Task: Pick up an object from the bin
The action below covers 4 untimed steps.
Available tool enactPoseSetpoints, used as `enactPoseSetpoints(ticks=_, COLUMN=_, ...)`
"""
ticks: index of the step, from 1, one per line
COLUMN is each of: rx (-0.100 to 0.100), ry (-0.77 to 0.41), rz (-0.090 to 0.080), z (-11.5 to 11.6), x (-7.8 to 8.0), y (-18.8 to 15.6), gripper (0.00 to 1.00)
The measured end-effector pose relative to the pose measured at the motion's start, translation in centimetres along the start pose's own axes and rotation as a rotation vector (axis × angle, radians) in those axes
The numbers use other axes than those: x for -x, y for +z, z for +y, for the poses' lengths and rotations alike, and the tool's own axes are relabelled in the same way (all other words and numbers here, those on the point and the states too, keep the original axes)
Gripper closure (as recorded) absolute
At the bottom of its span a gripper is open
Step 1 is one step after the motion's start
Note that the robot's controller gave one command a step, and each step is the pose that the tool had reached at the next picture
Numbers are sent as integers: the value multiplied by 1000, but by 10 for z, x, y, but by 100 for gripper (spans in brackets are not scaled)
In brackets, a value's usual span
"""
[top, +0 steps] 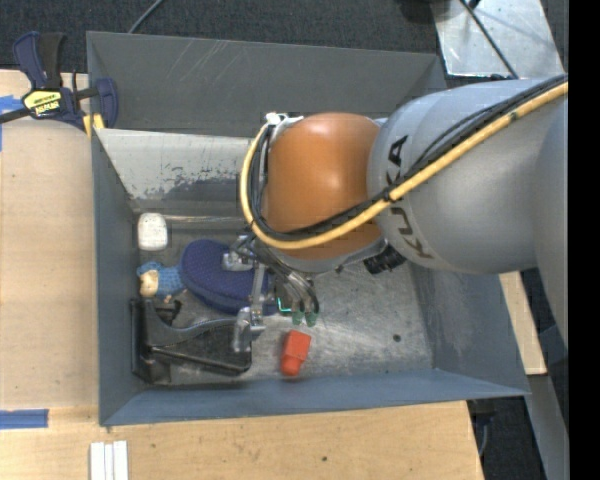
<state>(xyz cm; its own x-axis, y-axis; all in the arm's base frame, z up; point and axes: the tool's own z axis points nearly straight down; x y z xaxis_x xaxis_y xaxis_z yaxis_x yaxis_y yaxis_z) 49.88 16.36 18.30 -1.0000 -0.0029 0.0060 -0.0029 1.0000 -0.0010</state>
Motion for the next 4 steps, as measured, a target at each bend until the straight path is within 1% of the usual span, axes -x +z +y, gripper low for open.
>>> enactPoseSetpoints(ticks=1, rx=8, ry=-368, rz=-31, z=-60, x=21, y=100, gripper=0)
enactPoseSetpoints(ticks=2, rx=8, ry=-363, rz=-50, z=-59, x=26, y=95, gripper=100)
enactPoseSetpoints(ticks=3, rx=0, ry=-433, rz=-18, z=-32, x=13, y=-57, gripper=100)
enactPoseSetpoints(ticks=4, rx=0, ry=-430, rz=-8, z=-33, x=12, y=-52, gripper=0)
